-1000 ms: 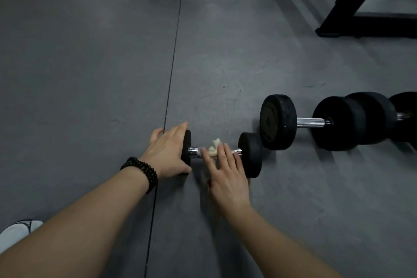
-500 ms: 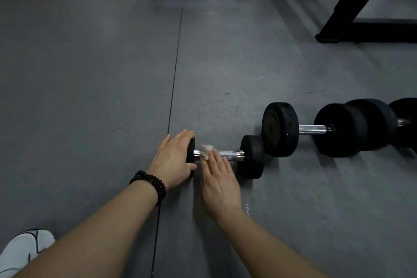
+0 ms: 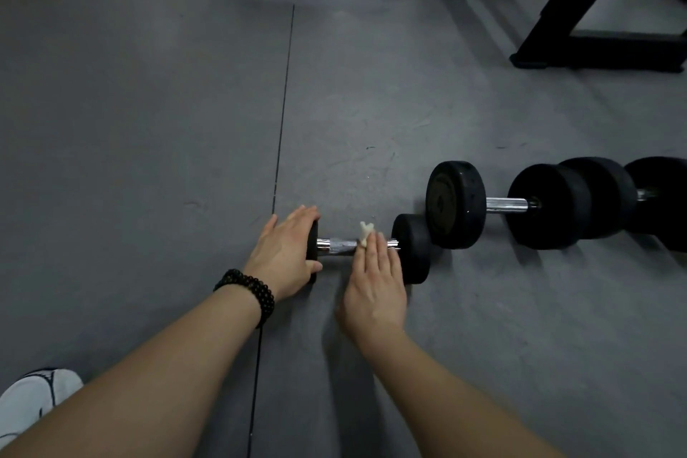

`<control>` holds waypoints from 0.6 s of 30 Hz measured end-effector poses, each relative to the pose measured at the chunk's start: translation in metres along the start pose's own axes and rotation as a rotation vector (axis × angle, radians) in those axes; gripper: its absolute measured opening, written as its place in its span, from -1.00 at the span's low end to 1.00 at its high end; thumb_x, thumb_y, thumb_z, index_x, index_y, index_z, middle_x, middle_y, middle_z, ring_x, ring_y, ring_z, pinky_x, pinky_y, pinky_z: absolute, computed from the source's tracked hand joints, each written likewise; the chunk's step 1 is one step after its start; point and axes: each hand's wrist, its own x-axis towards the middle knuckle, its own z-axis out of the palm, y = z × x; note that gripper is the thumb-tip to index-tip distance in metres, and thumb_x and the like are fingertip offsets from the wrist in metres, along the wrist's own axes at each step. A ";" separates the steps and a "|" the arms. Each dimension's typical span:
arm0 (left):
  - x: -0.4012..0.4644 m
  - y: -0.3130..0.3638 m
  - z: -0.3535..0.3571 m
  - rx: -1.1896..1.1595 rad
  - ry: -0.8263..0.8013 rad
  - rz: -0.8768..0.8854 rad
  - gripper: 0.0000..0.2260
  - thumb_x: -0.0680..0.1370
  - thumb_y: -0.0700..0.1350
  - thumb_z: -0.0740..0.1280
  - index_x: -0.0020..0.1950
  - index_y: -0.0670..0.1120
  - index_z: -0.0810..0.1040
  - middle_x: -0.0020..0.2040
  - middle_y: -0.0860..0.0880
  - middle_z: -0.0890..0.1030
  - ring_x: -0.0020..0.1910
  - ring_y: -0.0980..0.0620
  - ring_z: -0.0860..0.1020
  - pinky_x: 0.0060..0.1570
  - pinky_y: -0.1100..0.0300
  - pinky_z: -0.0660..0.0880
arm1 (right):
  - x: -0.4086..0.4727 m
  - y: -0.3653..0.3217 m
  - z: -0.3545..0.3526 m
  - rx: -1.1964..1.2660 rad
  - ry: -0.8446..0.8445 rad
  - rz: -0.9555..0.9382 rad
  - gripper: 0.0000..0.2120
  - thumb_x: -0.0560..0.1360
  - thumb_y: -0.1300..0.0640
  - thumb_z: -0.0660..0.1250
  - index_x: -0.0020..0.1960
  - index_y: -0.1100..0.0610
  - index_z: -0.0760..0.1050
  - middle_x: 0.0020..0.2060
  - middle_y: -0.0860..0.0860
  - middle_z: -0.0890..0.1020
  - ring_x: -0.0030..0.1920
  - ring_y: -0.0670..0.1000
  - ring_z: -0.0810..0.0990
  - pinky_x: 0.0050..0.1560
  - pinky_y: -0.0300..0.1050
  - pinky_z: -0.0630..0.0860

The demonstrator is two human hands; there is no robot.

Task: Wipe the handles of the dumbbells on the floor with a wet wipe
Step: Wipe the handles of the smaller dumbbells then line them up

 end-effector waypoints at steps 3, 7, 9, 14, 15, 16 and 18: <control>0.001 0.000 -0.004 0.024 -0.028 0.007 -0.23 0.47 -0.04 0.50 0.56 -0.01 0.15 0.59 0.03 0.16 0.57 0.11 0.04 0.55 0.06 -0.14 | 0.003 0.020 -0.004 -0.109 0.032 -0.054 -0.38 0.59 0.06 -0.14 0.59 0.23 -0.20 0.58 0.16 -0.17 0.56 0.09 -0.30 0.50 0.09 -0.39; 0.000 0.000 -0.003 0.005 -0.027 0.002 -0.23 0.46 -0.05 0.51 0.55 0.00 0.15 0.59 0.03 0.16 0.57 0.10 0.04 0.55 0.05 -0.14 | -0.004 0.047 -0.006 -0.195 0.031 -0.074 -0.38 0.56 0.07 -0.26 0.58 0.25 -0.19 0.58 0.18 -0.17 0.55 0.09 -0.35 0.48 0.12 -0.40; 0.000 0.000 -0.001 0.003 -0.017 0.000 -0.23 0.45 -0.06 0.51 0.54 0.00 0.16 0.59 0.03 0.16 0.57 0.10 0.05 0.55 0.03 -0.12 | -0.005 0.028 -0.008 -0.105 -0.009 -0.007 -0.35 0.59 0.04 -0.07 0.57 0.26 -0.21 0.57 0.19 -0.21 0.55 0.11 -0.34 0.50 0.14 -0.36; 0.001 -0.001 -0.001 0.017 -0.031 -0.006 -0.23 0.45 -0.05 0.52 0.54 0.00 0.16 0.59 0.04 0.15 0.57 0.10 0.05 0.55 0.03 -0.11 | 0.004 0.022 -0.009 -0.102 0.008 -0.183 -0.36 0.57 0.09 -0.08 0.59 0.23 -0.17 0.59 0.15 -0.15 0.56 0.08 -0.29 0.52 0.09 -0.33; 0.001 -0.001 -0.001 0.012 -0.031 -0.007 -0.23 0.45 -0.05 0.51 0.55 0.00 0.16 0.59 0.04 0.15 0.58 0.10 0.04 0.55 0.03 -0.11 | 0.005 0.031 -0.010 -0.127 0.009 -0.154 -0.38 0.57 0.12 -0.11 0.59 0.23 -0.14 0.59 0.14 -0.14 0.57 0.07 -0.29 0.52 0.09 -0.34; 0.001 -0.001 -0.001 0.006 -0.030 -0.008 -0.23 0.45 -0.06 0.51 0.55 0.00 0.16 0.59 0.04 0.15 0.58 0.11 0.03 0.54 0.04 -0.12 | 0.005 0.039 -0.011 -0.138 0.015 -0.108 -0.40 0.58 0.13 -0.12 0.59 0.24 -0.13 0.59 0.15 -0.13 0.57 0.07 -0.29 0.52 0.09 -0.34; 0.001 0.000 0.000 -0.004 -0.019 -0.013 -0.23 0.45 -0.08 0.51 0.54 -0.01 0.17 0.59 0.03 0.15 0.58 0.10 0.03 0.54 0.05 -0.11 | 0.003 0.039 -0.011 -0.124 0.007 -0.049 -0.40 0.61 0.10 -0.09 0.59 0.25 -0.15 0.59 0.17 -0.15 0.56 0.08 -0.29 0.51 0.10 -0.35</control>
